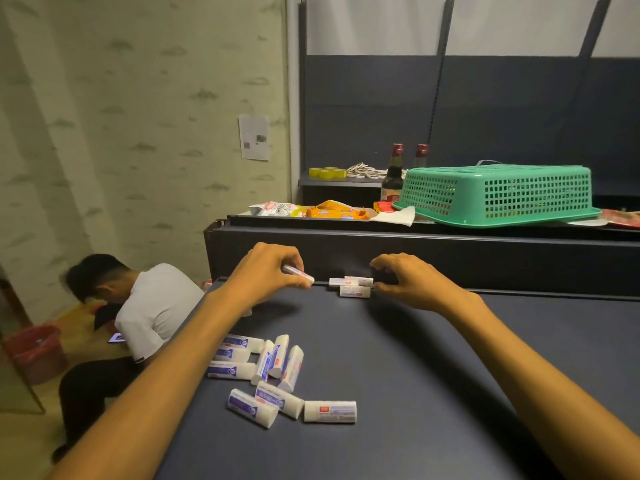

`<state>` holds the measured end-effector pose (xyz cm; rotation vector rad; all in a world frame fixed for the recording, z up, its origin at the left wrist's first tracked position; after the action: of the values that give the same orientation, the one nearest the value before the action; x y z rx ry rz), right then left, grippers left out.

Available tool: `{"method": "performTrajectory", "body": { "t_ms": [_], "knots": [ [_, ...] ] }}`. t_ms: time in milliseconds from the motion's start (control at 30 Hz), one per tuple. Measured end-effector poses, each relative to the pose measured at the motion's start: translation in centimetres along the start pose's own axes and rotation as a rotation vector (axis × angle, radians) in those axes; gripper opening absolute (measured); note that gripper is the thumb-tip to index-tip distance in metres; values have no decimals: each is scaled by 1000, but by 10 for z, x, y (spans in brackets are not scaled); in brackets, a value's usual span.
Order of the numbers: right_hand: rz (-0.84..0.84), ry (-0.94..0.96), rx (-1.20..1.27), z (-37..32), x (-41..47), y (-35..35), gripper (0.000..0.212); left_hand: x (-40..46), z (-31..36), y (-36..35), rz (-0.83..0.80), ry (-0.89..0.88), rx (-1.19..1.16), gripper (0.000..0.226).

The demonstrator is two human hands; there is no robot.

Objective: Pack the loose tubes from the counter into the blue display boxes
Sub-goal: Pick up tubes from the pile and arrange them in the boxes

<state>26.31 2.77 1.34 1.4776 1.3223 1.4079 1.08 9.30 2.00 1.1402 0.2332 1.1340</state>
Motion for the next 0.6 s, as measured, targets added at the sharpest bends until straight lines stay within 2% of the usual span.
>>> {"method": "performTrajectory", "body": {
  "t_ms": [167, 300, 600],
  "knots": [
    [-61, 46, -5, -2, 10, -11, 33, 2, 6, -3, -17, -34, -47, 21],
    [-112, 57, 33, -6, 16, -21, 30, 1, 12, -4, -48, -61, -65, 29],
    [-172, -12, 101, -7, 20, -33, 24, -1, 8, -5, -93, 32, -162, 38]
  ]
}}
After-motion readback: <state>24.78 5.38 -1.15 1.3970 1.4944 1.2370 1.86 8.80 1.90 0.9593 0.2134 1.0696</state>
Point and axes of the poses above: each hand's wrist, its own x-axis towards the middle knuckle, its own y-axis out of the back of the hand, z = x × y, the point moved 3 cm from there along x, towards the middle knuckle, and after that the axes turned 2 degrees about z, right-handed, at the moved point
